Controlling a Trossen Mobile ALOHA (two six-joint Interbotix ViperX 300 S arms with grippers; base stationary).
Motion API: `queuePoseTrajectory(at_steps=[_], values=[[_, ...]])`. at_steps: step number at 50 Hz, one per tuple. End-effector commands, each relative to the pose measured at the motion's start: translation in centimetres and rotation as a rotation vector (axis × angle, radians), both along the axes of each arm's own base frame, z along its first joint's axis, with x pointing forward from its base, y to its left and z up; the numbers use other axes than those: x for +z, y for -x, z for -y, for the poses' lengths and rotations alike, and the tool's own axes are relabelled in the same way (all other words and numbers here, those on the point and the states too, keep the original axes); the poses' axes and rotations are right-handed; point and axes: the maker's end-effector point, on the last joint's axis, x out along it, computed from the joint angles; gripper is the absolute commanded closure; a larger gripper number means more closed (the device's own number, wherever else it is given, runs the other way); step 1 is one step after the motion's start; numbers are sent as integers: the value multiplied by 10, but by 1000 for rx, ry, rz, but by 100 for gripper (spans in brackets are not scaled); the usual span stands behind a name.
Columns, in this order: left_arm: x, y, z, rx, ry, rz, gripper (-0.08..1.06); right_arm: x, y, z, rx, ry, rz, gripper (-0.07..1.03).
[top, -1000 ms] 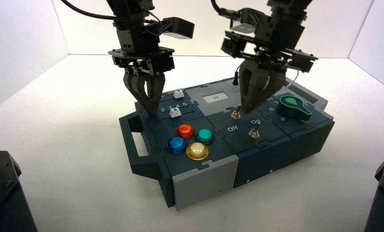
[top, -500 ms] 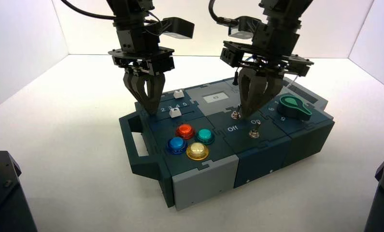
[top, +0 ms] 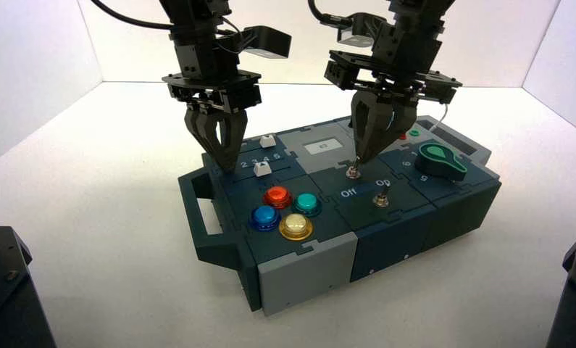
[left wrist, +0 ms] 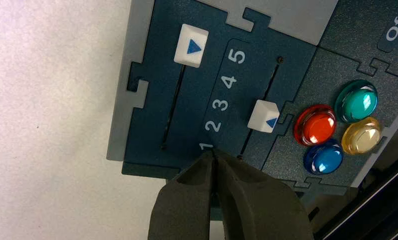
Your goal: Flip the top switch off with the right gripper.
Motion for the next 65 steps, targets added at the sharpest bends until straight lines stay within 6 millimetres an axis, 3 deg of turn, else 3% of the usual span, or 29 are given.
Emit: queuePoseTrajectory(at_steps=[1,21,47,65], values=[[-5,7,-1,-21,-11,-11,101,18,-8,-10,-6,-44,42,99],[-6,8,-1,-29,-12,-13,101,16,-3,-9,-11,-46,30,99],[-6,8,-1,-29,-12,-13,101,3,-23,8,-59,-18,81,99],[-6,7,-1,-29,-11,-12,101,12,-13,9,-60,-35,78,98]])
